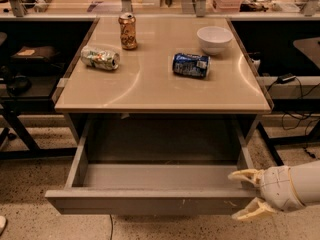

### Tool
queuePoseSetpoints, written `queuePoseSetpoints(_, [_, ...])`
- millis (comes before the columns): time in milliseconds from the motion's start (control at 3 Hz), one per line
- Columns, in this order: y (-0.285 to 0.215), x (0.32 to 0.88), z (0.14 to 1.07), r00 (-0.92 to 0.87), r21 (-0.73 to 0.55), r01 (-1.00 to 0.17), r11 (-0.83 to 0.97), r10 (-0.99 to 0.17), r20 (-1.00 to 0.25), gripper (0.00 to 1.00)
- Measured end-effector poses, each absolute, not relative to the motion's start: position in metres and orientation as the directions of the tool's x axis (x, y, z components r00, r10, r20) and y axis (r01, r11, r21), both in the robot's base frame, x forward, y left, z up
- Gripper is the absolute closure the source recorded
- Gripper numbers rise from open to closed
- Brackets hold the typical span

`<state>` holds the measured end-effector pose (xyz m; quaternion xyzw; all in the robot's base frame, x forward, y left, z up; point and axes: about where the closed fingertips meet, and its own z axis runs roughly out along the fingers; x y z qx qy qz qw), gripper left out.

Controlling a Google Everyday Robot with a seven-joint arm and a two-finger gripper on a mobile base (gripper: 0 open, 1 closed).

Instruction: Open top drawer

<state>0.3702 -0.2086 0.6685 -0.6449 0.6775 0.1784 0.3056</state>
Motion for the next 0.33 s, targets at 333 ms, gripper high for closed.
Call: queuePoseSetpoints(333, [-0.2086,0.3702,0.6685,0.018,-0.152,-0.983,0.105,-0.765,-0.644,0.00])
